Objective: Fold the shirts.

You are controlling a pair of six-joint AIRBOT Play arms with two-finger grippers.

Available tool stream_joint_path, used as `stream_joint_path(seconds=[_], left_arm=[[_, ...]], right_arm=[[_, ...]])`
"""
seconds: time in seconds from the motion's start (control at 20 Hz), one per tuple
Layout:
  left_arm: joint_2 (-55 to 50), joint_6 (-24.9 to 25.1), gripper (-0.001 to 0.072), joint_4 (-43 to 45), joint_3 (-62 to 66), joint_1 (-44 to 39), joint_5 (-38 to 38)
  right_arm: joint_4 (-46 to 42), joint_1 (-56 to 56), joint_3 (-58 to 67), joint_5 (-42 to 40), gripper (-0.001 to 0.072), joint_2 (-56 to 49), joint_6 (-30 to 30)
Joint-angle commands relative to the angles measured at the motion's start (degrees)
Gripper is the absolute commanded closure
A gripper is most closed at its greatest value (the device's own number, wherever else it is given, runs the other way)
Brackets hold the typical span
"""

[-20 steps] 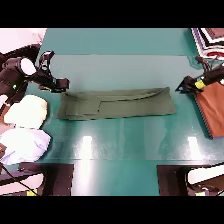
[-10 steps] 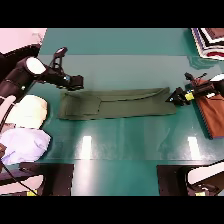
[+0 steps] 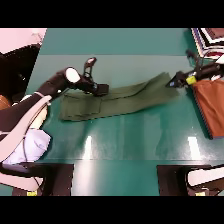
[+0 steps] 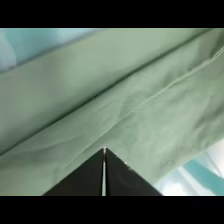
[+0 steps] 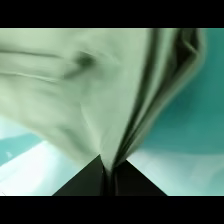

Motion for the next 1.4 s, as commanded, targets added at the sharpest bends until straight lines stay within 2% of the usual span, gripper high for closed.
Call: stream_joint_path(seconds=[0.0,0.15,0.4,0.7,0.85,1.05,1.2,1.25,1.3,1.35], left_arm=[[-8.04,-0.07,0.0682,-2.16,6.64,-3.91,0.68],[-13.75,-0.83,0.0682,-2.69,13.40,-6.19,-1.25],[-18.21,-2.34,0.0682,-3.87,19.06,-7.63,-1.60],[-18.05,-3.02,0.0682,1.11,19.58,-6.38,-6.19],[-12.11,-2.89,0.0682,5.11,19.65,-0.85,-10.34],[1.77,-2.84,0.0681,17.46,19.65,11.13,-17.70],[12.11,-2.82,0.0681,22.73,19.65,20.39,-19.78],[14.69,-2.80,0.0681,22.91,19.65,22.86,-19.93],[17.09,-2.80,0.0681,22.91,19.65,25.05,-19.93],[18.73,-2.80,0.0681,22.91,19.65,26.64,-19.89]], right_arm=[[0.07,4.48,6.64,0.00,0.0696,6.54,2.82],[0.37,10.10,10.73,-0.20,0.0695,8.83,4.79],[12.02,16.98,12.46,-3.15,0.0695,8.83,4.74],[12.02,21.31,12.46,-6.97,0.0695,8.74,3.91],[12.00,24.39,12.46,-8.85,0.0695,8.72,2.34],[12.66,32.81,12.46,-13.03,0.0694,5.95,1.55],[18.18,41.77,12.55,-18.75,0.0690,-0.20,-4.48],[18.25,44.65,12.55,-21.29,0.0581,-2.51,-6.49],[18.29,46.82,12.57,-22.67,0.0357,-4.50,-8.31],[18.47,48.54,12.59,-22.56,0.0200,-6.27,-9.09]])
